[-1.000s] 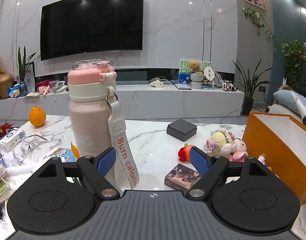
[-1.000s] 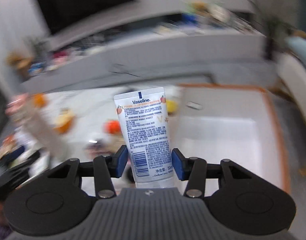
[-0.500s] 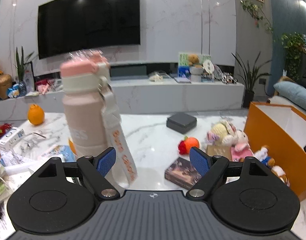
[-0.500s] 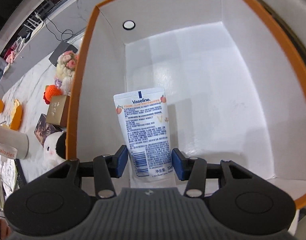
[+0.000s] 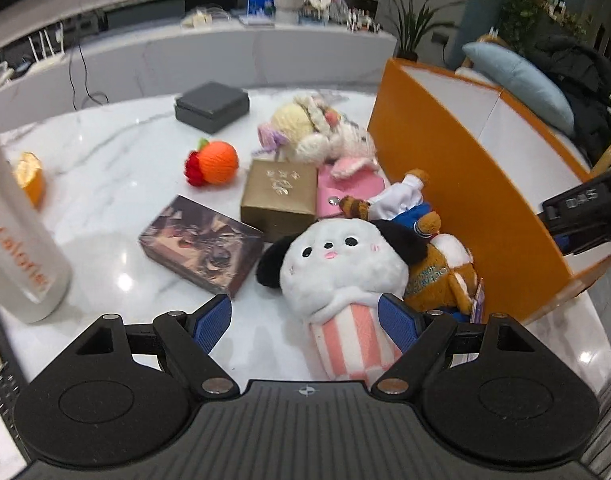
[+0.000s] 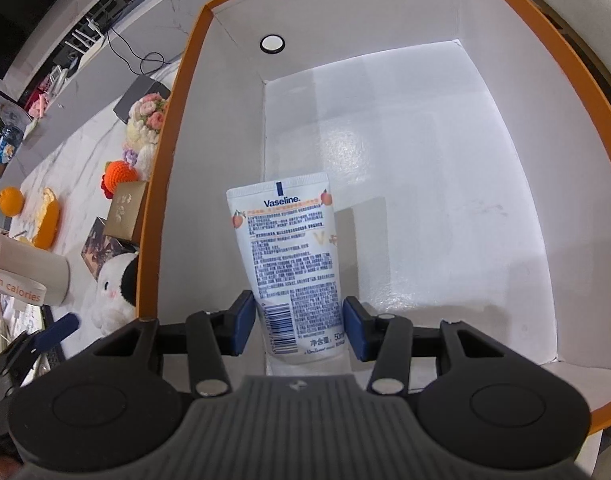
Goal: Organize objects
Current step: 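Carry the Vaseline tube with the right gripper over the orange box, then grasp the white striped plush with the left gripper while the right gripper releases the tube into the box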
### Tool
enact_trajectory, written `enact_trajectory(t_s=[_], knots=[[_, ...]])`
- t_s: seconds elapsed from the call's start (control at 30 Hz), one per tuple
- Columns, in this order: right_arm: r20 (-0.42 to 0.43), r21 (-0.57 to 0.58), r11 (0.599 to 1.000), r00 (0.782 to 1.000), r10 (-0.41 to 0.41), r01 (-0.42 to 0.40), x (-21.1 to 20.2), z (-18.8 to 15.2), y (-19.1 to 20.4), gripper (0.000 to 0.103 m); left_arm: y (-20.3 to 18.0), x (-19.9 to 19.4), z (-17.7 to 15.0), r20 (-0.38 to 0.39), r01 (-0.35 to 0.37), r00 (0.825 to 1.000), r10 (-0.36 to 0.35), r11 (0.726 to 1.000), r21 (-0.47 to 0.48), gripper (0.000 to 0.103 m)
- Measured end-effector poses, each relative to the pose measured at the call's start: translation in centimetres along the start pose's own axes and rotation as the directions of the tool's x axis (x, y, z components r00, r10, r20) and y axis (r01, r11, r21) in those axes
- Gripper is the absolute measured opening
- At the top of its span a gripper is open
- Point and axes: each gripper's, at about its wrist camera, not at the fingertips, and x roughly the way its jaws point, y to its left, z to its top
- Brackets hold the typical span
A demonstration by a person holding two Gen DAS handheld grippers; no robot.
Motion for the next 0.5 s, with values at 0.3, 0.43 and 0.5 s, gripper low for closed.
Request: enact_trajectory(t_s=[0.3, 0.43, 0.5], knots=[[0.017, 0.016, 0.999, 0.999, 0.044, -0.044, -0.7, 0.2, -1.1, 0.050, -0.4, 2.9, 1.8, -0.165, 0.126, 0.978, -0.131, 0.991, -0.042, 0.097], [0.020, 0.027, 0.998, 0.998, 0.057, -0.058, -0.7, 0.0, -1.7, 0.050, -0.5, 4.5, 2.0, -0.199, 0.078, 0.976, -0.089, 0.995, -0.062, 0.097], [0.022, 0.029, 0.998, 0.998, 0.062, -0.063, -0.6, -0.1, -2.0, 0.050, -0.3, 5.1, 1.9, -0.213, 0.094, 0.971, -0.108, 0.993, -0.075, 0.091]])
